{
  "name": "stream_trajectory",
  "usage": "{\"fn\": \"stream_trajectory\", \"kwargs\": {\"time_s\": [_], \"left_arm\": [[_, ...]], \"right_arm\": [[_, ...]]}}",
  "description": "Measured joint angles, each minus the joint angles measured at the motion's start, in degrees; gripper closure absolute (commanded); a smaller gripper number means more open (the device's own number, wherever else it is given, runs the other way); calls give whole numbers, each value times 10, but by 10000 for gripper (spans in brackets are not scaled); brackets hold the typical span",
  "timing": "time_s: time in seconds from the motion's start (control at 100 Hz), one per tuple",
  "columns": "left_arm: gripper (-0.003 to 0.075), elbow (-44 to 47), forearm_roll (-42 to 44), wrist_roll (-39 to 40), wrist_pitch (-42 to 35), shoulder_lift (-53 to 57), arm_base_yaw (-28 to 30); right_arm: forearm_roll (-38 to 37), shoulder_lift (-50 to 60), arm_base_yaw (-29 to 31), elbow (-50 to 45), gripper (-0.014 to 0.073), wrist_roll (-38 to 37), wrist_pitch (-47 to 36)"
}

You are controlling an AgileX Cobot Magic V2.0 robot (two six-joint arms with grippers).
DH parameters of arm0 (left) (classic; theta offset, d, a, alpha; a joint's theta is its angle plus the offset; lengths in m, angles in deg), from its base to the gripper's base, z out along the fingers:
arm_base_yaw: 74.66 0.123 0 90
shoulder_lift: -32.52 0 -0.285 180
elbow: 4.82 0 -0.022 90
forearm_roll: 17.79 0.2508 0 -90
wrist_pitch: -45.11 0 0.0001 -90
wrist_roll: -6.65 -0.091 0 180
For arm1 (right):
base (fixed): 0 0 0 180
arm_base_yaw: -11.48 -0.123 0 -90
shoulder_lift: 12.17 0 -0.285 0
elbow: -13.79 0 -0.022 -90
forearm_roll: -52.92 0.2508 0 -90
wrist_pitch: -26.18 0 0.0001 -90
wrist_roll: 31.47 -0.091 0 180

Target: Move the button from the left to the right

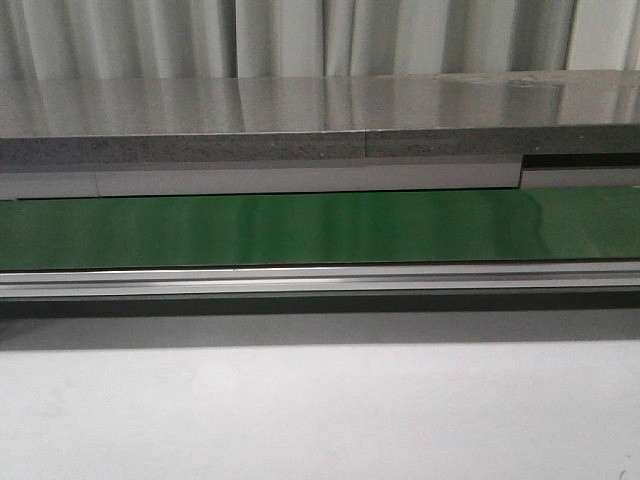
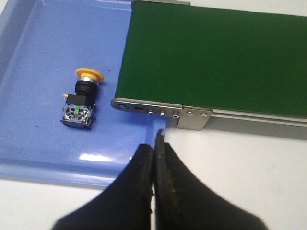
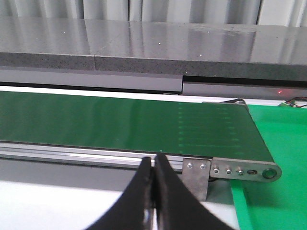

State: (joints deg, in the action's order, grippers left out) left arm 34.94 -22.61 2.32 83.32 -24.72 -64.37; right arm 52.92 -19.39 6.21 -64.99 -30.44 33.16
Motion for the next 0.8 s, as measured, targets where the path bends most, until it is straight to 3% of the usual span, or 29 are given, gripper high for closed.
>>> {"fn": "stream_trajectory", "kwargs": {"time_s": [0.17, 0.27, 0.37, 0.48, 0.58, 0.8], "left_arm": [[735, 0, 0, 0, 1, -9, 0], [662, 0, 1, 0, 2, -10, 0], [504, 0, 8, 0, 2, -10, 0], [265, 0, 21, 0, 3, -10, 0], [142, 0, 31, 0, 3, -10, 0], [136, 0, 40, 0, -26, -10, 0]], "right_arm": [[0, 0, 0, 0, 661, 0, 0], [0, 0, 0, 0, 661, 0, 0], [0, 0, 0, 0, 661, 0, 0], [0, 0, 0, 0, 661, 0, 0], [0, 0, 0, 0, 661, 0, 0], [0, 0, 0, 0, 661, 0, 0]]}}
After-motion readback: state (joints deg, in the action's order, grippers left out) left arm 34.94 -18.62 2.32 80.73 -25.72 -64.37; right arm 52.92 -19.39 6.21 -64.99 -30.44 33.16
